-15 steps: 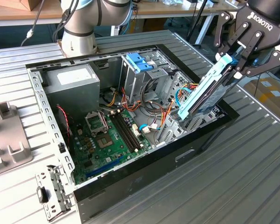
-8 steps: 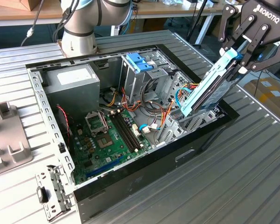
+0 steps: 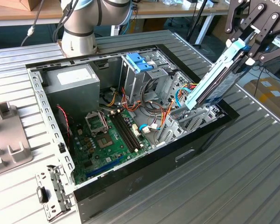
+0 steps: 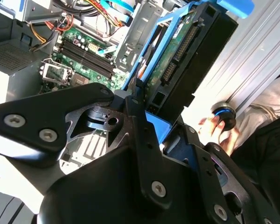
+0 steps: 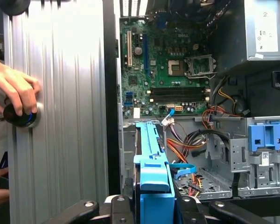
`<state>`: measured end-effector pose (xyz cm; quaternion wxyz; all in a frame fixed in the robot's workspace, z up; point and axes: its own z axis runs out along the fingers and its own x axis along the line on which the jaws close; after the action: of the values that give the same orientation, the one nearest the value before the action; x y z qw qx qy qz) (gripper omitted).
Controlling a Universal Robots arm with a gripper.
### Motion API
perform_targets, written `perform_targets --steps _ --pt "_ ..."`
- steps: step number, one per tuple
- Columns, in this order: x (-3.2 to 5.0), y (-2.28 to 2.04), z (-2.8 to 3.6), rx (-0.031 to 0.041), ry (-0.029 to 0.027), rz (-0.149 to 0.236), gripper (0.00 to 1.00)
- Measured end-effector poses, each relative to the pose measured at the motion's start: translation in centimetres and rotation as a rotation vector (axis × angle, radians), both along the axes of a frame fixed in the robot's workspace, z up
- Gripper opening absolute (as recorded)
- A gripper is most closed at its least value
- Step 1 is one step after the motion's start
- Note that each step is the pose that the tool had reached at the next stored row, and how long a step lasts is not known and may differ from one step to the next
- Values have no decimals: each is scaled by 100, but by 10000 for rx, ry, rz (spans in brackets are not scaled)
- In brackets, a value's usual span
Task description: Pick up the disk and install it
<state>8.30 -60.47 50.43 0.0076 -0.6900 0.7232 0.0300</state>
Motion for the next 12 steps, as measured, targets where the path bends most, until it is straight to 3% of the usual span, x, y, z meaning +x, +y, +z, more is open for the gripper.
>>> perform_targets --steps 3,5,8,12 --pt "45 0 1 11 36 0 37" --pt "131 0 -5 28 144 1 37" --pt "197 0 -30 42 248 0 37" --pt "340 0 -88 46 436 -1 37"
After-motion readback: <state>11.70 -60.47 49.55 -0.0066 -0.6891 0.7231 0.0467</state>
